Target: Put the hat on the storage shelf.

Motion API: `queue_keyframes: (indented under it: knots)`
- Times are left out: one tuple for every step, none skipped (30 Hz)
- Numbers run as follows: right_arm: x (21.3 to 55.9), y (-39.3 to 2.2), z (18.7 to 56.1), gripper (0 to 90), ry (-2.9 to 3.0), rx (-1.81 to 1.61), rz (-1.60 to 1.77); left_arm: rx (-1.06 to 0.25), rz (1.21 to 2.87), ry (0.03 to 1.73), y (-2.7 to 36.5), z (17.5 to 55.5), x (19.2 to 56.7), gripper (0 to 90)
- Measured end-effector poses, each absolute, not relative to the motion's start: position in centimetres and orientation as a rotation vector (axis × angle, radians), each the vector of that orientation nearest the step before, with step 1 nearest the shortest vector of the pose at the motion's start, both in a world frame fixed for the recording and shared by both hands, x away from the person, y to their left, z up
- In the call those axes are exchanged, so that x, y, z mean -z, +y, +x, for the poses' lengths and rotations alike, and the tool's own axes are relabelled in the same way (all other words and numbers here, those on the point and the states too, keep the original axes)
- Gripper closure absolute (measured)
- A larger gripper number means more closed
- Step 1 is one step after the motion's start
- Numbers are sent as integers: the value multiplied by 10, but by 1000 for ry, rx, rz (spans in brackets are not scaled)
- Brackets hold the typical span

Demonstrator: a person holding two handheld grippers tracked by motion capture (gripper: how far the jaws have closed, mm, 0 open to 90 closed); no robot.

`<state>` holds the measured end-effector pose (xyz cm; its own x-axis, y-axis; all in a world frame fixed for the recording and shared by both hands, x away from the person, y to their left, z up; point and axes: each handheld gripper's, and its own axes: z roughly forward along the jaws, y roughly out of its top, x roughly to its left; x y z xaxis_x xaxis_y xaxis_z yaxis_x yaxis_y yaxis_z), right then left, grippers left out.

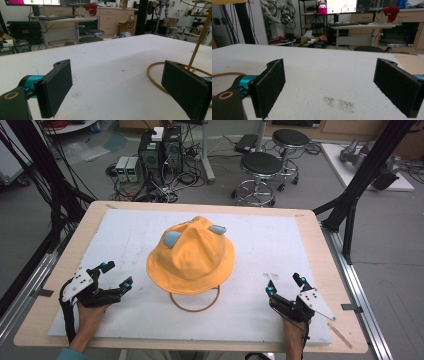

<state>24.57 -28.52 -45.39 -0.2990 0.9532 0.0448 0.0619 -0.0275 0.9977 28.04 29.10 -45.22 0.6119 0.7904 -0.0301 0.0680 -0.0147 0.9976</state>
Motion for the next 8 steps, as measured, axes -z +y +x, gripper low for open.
queue_keyframes:
  knots:
    - [454, -285, 246, 93, 1460, -1432, 1119, -670, 1494, 759, 291, 280, 452, 102]
    - [454, -285, 246, 93, 1460, -1432, 1119, -670, 1494, 759, 291, 280, 452, 102]
    - [454, -285, 246, 92, 1459, -1431, 1120, -669, 1494, 759, 291, 280, 452, 102]
    - [454, -285, 246, 93, 1459, -1433, 1120, -669, 1494, 759, 291, 280, 452, 102]
    - [454, -285, 246, 93, 1458, -1432, 1120, -666, 1487, 763, 291, 280, 452, 102]
    - [454, -285, 246, 93, 1458, -1432, 1120, -668, 1487, 764, 291, 280, 452, 102]
    - [454, -285, 246, 92, 1458, -1433, 1121, -668, 1489, 762, 291, 280, 452, 103]
    - [454, -285, 246, 93, 1459, -1432, 1121, -668, 1489, 761, 291, 280, 452, 103]
